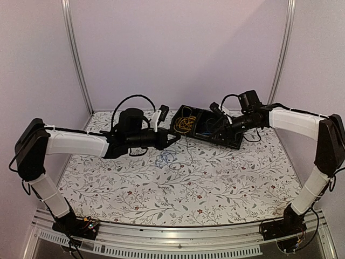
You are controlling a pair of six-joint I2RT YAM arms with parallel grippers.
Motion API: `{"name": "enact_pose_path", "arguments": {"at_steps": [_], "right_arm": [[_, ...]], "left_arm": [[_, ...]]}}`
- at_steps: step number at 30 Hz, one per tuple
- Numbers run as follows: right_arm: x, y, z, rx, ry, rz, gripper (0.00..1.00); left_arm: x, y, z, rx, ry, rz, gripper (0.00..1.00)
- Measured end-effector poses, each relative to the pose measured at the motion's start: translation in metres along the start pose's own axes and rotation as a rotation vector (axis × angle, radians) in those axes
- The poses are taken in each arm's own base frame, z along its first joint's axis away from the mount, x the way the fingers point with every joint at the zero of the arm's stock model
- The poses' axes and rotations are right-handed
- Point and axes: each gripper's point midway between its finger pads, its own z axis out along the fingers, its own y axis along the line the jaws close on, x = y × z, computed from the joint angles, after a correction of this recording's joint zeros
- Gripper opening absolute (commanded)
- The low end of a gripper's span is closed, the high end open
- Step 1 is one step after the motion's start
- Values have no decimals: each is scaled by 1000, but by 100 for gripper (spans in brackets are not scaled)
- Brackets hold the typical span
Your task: Untangle the cables
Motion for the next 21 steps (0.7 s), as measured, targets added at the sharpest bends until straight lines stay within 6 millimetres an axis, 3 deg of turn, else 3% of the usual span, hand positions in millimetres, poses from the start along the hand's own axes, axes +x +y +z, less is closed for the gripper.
{"name": "enact_pose_path", "arguments": {"at_steps": [2, 6, 14, 16, 21], "right_arm": [[-8, 22, 9, -57, -7, -49, 72], [-13, 40, 26, -116, 6, -83, 77], [3, 36, 53, -162, 56, -48, 76], [5, 39, 57, -182, 63, -41, 67], [7, 47, 63, -238, 64, -32, 14]], "left_arm": [[-6, -8, 3, 27, -6, 8, 0], [-15, -23, 5, 78, -14, 20, 0], [-20, -36, 4, 130, -19, 29, 0], [-21, -37, 4, 134, -20, 30, 0], [-28, -44, -2, 151, -35, 35, 0]]}}
